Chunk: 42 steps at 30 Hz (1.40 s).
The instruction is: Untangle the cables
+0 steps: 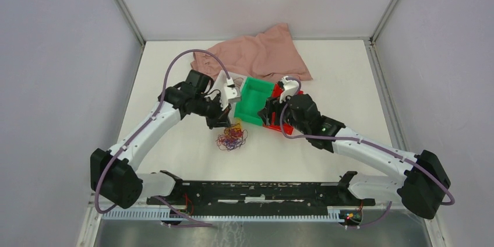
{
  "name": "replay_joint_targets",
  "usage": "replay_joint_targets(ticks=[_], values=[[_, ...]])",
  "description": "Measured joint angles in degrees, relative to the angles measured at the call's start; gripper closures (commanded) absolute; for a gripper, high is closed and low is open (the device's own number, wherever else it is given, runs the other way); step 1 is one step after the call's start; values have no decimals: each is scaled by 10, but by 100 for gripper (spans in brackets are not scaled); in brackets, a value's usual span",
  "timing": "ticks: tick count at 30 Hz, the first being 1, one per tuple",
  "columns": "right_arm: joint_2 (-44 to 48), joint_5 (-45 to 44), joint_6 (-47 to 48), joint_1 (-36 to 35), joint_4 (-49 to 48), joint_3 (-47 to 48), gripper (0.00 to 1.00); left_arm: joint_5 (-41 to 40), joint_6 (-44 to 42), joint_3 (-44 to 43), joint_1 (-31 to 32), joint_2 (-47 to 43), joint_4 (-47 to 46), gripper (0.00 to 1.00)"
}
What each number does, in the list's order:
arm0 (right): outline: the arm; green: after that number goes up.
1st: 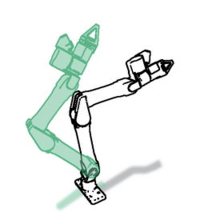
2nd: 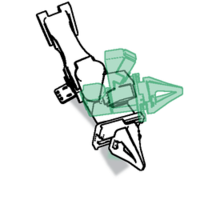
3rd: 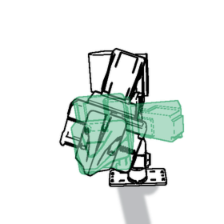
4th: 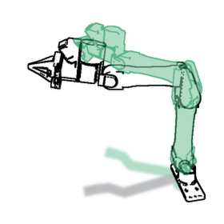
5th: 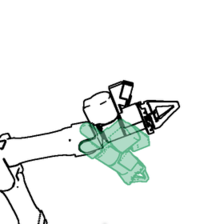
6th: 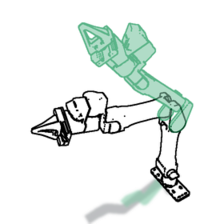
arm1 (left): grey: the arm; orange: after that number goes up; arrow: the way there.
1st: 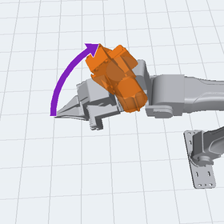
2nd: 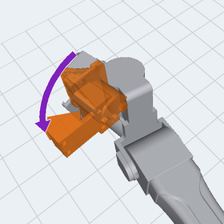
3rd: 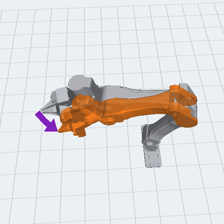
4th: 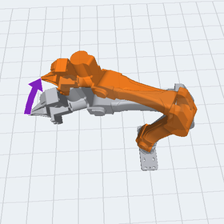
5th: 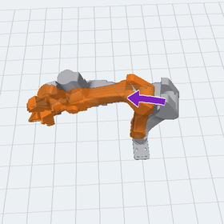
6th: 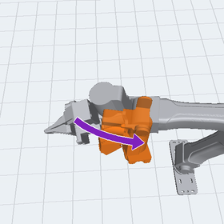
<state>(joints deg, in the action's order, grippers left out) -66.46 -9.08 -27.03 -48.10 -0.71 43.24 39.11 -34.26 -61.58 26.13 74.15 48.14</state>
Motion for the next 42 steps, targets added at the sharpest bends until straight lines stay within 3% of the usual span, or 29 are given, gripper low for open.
replay_joint_targets(ticks=[6,18,26,42], values=[[0,54,3,-11,-59,-8,19,0,45,-21,0,-29,23,97],[-46,121,4,-71,-126,6,20,0,159,-86,0,-99,17,97],[-71,108,2,-84,-135,27,28,2,207,-113,0,-117,12,97],[-140,35,-4,-118,-179,67,27,50,257,-163,3,-140,13,97]])
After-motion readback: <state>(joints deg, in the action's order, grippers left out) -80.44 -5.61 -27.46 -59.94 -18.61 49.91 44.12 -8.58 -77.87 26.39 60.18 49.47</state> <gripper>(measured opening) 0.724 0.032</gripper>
